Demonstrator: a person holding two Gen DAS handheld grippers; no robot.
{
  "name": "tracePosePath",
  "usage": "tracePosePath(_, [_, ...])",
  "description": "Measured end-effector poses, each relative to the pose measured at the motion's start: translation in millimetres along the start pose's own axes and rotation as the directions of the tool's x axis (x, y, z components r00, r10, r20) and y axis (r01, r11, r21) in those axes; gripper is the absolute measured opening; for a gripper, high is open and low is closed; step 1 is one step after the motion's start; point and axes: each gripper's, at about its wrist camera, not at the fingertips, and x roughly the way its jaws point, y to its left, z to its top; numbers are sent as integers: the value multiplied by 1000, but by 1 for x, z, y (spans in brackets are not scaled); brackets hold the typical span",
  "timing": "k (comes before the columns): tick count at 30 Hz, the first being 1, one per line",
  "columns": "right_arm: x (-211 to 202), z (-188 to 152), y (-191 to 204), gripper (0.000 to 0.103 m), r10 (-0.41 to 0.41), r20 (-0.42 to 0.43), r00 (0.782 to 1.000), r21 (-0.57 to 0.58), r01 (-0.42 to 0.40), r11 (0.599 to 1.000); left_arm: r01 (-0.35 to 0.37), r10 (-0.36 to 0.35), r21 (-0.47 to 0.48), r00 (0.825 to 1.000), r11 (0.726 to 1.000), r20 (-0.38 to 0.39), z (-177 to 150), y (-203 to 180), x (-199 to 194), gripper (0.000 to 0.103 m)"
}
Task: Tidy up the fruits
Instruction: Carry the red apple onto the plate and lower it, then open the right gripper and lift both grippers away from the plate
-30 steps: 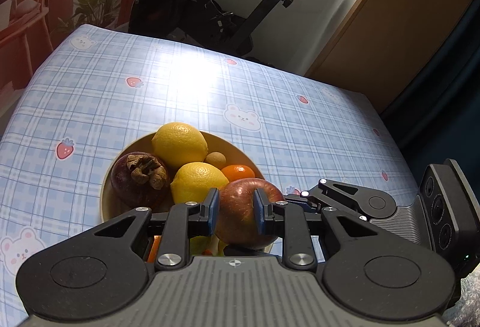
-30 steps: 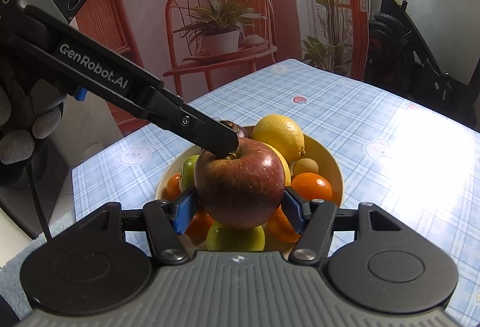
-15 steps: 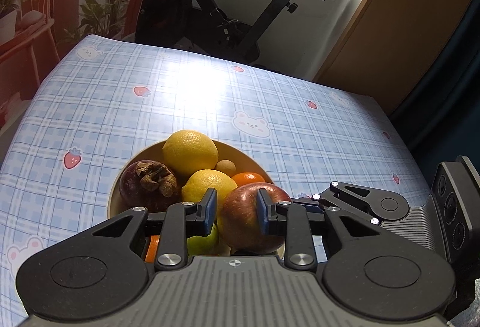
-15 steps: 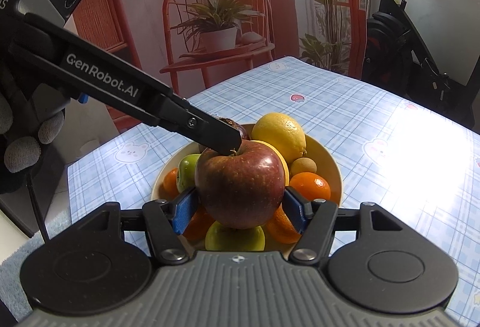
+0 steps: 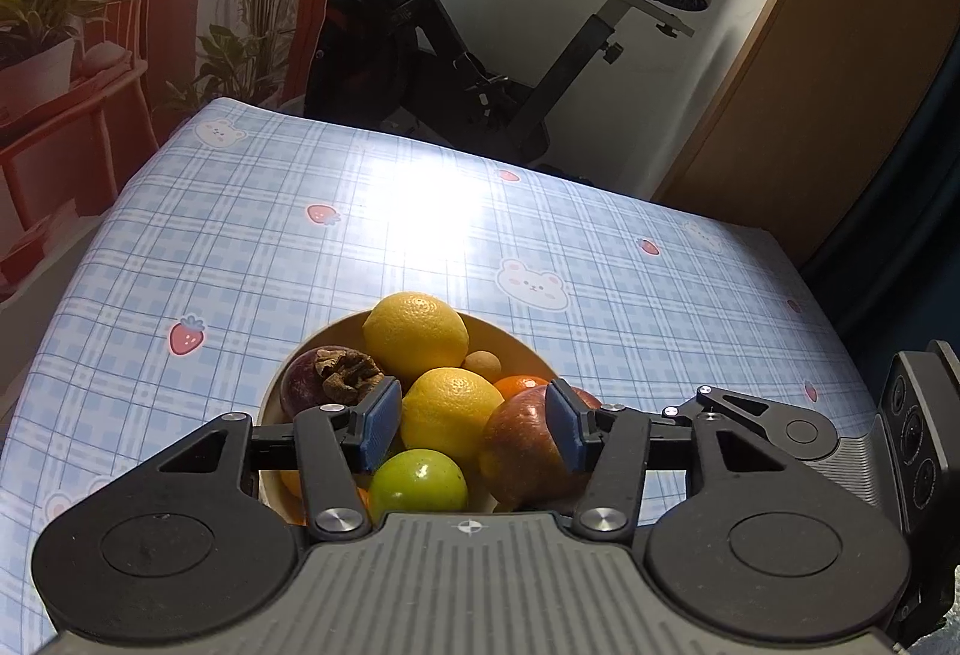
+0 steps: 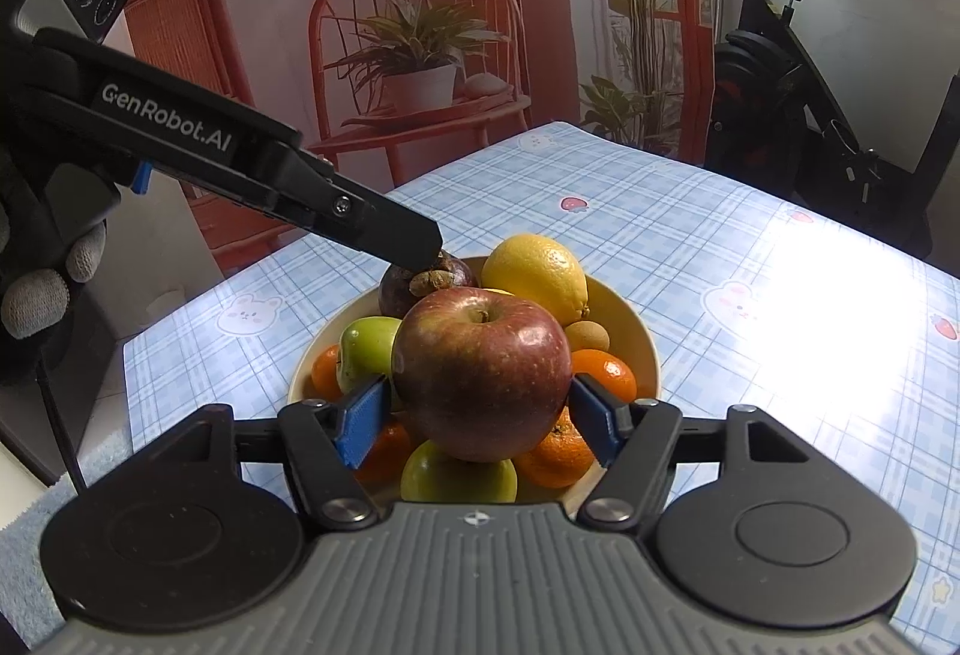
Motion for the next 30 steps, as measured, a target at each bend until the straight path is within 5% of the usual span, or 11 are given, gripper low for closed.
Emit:
tracePosePath(18, [-3,-2,-8,77,-40,5,999,14,40,999,-42,42,6,999,999,12,-1,0,-1,59])
tracePosePath(25, [-18,1,-10,88,-64,26,998,41,63,997,-115,115,-2,991,993,68,-3,-7,-15,67])
tracePosePath(30, [-46,3,-18,93,-121,87,989,116,110,987,-209,204,28,970,977,135,-7,-23,-34,78])
